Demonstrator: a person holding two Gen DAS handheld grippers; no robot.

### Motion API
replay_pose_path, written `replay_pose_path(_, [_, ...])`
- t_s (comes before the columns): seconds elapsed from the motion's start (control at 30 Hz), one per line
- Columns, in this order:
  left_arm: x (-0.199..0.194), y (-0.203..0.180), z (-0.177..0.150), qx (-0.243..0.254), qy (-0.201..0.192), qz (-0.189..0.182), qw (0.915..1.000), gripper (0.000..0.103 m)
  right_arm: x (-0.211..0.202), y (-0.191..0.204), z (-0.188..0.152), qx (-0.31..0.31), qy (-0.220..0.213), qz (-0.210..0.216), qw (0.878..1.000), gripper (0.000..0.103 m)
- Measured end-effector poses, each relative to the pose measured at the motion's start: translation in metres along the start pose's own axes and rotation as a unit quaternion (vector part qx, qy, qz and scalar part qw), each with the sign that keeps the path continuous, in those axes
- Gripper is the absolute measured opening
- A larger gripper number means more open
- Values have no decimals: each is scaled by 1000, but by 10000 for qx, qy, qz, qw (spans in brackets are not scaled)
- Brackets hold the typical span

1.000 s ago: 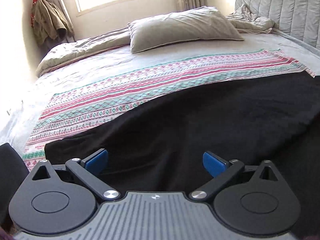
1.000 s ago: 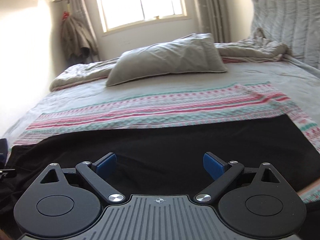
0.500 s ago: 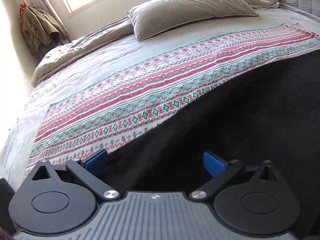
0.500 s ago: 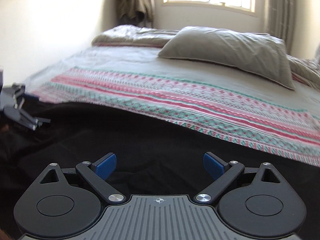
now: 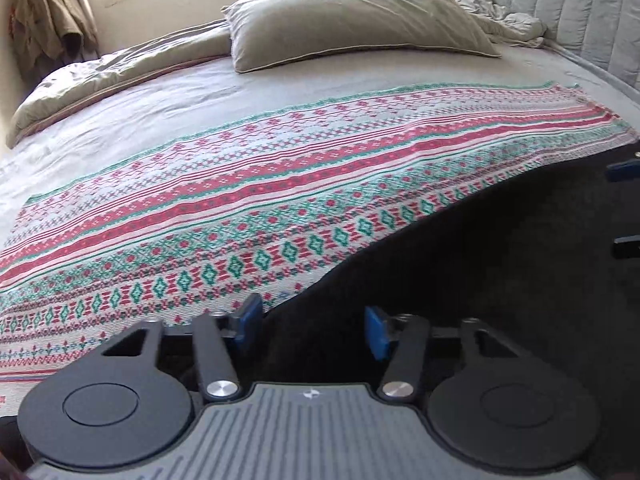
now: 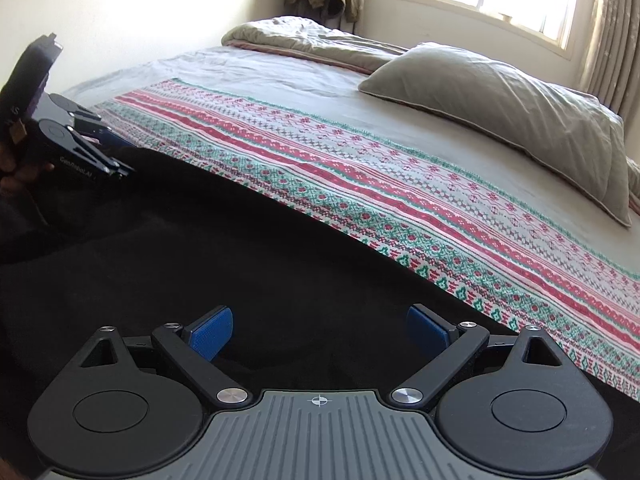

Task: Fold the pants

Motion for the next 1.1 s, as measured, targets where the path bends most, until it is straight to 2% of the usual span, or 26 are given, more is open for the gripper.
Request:
replay_pose_path(0.07, [-3, -3, -1, -43, 22, -57, 10000, 35, 1, 2, 1, -67, 0, -6, 10000, 96])
replay_pose_path(0.17, [-11, -9, -1, 70, -44, 39, 10000, 22, 0, 5, 3, -96, -16, -24, 9999, 96])
replay_pose_path(0.43, [-58, -34, 0, 458, -783, 441, 9949, 19, -10, 2, 6, 130, -77, -90, 9998, 96])
replay_pose_path(0.57, [-92, -45, -3, 492, -1117, 476, 9914, 19, -19, -7, 4, 465, -42, -100, 9989, 96])
replay_pose_path(0.77, [-146, -73, -31, 588, -1421, 334, 9875, 19, -42, -27, -3, 1290, 19, 24, 9916, 96])
replay_pose_path(0.93, [-172, -91, -60, 476, -1404, 166, 9888, 19, -61, -58, -14, 2134, 182, -155, 9767, 96])
replay_pose_path(1.1, [-181, -98, -81, 416, -1290, 110, 9907, 19, -75, -97, -32, 3307, 261, -321, 9428, 96])
Point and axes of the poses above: each gripper's, at about its wrist camera, not at the fingertips, and x roughly the way its jaws point, y to its left, z to its top, the point moved 5 cm from there along x, roughly the way its jaws point, and after that the axes turned 9 degrees about -y, right-handed, at the moved point
